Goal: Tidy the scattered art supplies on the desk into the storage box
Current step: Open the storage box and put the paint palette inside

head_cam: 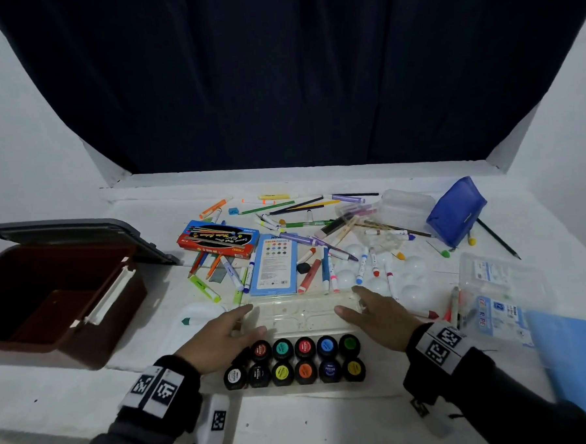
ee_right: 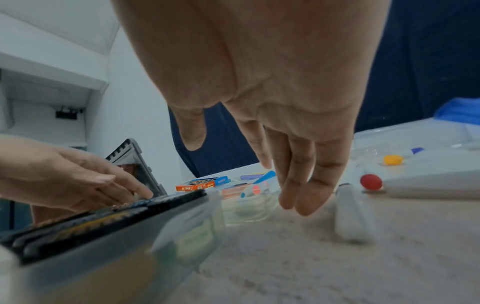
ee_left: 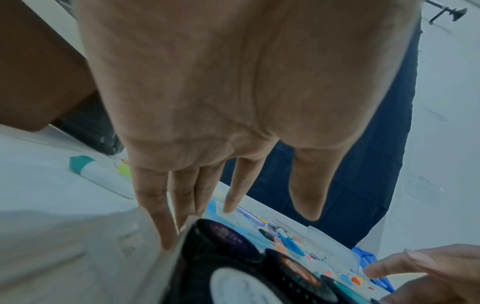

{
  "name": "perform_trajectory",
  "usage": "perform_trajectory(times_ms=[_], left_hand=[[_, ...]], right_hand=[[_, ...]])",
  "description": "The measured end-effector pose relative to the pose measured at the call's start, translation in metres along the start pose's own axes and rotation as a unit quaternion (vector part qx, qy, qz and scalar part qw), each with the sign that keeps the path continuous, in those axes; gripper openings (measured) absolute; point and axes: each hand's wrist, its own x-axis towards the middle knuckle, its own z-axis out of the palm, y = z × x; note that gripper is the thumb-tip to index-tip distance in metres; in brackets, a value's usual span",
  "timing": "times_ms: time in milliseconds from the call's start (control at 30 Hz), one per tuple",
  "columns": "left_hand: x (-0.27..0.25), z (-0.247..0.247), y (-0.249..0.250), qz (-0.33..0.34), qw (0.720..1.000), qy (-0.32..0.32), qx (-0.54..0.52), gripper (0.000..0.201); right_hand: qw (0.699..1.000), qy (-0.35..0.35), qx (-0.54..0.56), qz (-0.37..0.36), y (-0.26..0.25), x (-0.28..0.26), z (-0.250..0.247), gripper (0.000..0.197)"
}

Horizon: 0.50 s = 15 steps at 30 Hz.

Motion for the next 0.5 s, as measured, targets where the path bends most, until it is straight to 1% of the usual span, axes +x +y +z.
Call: perform_trajectory(times_ms=[100, 167, 267, 300, 333, 367, 400, 433, 467, 500], left_hand=[[-0.002, 0.000, -0.001, 0.003, 0.999, 0.036, -0.031, 0.063], [-0.009, -0.002, -0.003, 0.023, 0.995, 0.070, -0.069, 0.055], [-0.028, -0.003, -0.006, 0.056, 0.975, 0.133, -0.166, 0.040], [-0.035, -0.002, -0.008, 0.061, 0.967, 0.149, -0.197, 0.038], [-0.042, 0.000, -0.009, 0.067, 0.959, 0.162, -0.222, 0.035], [-0.048, 0.001, -0.011, 0.070, 0.953, 0.171, -0.240, 0.033], [-0.054, 0.003, -0.013, 0.075, 0.947, 0.177, -0.256, 0.033], [-0.060, 0.005, -0.015, 0.078, 0.944, 0.181, -0.264, 0.040], [-0.065, 0.006, -0.016, 0.081, 0.943, 0.183, -0.267, 0.044], [-0.069, 0.008, -0.016, 0.083, 0.942, 0.188, -0.265, 0.043]], right_hand=[[0.998, 0.029, 0.057, -0.001, 0.002, 0.000, 0.002, 0.074], [0.993, 0.054, 0.110, -0.003, 0.009, -0.001, 0.004, 0.070], [0.971, 0.093, 0.219, -0.018, 0.022, -0.006, 0.009, 0.068], [0.958, 0.111, 0.263, -0.023, 0.026, -0.009, 0.010, 0.063], [0.945, 0.126, 0.300, -0.028, 0.028, -0.011, 0.012, 0.054], [0.934, 0.140, 0.328, -0.033, 0.028, -0.015, 0.012, 0.040], [0.924, 0.152, 0.349, -0.040, 0.025, -0.020, 0.012, 0.026], [0.917, 0.158, 0.362, -0.047, 0.023, -0.025, 0.012, 0.016], [0.914, 0.159, 0.368, -0.054, 0.022, -0.030, 0.013, 0.015], [0.915, 0.158, 0.367, -0.062, 0.021, -0.034, 0.014, 0.017]])
